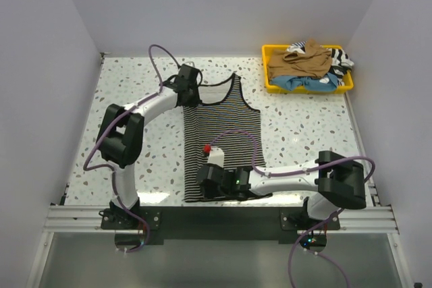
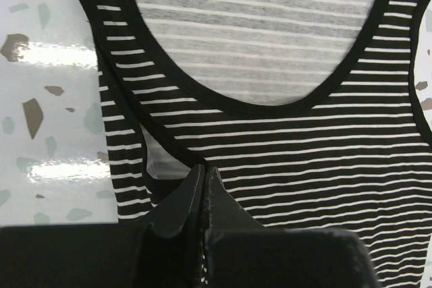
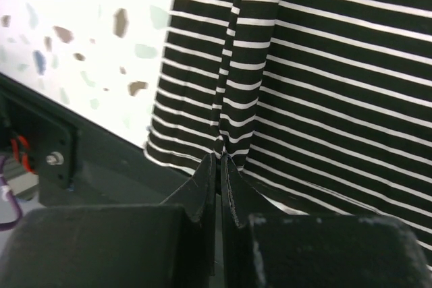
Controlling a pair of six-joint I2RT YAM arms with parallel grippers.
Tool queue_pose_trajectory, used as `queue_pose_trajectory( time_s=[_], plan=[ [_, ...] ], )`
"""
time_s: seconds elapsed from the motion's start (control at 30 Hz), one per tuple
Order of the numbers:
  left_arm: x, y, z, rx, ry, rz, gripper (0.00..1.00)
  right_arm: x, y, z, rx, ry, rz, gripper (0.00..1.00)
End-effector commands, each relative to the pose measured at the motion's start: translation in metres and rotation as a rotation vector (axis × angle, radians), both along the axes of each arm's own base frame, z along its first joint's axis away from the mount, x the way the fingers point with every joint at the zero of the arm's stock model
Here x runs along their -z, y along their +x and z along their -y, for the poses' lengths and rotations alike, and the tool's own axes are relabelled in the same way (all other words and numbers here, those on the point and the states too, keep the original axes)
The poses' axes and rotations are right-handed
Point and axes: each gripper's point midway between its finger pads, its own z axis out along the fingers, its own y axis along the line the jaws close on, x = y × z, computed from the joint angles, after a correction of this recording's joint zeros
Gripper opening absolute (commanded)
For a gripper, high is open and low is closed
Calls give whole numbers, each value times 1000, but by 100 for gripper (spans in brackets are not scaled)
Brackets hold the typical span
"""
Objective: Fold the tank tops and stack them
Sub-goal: Fold the tank top
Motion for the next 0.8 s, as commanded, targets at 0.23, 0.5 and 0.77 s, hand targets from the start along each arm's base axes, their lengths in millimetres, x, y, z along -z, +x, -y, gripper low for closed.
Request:
queue_pose_trajectory(
  time_s=[0.23,0.5,0.77],
  plan=[
    [-9,5,35,22,6,59,0,-6,5,22,111,60,19,0],
    [-12,5,50,45,6,65,0,-7,5,36,140,53,23,0],
    [-9,1,64,73,5,60,0,5,-1,45,154,48,2,0]
  ],
)
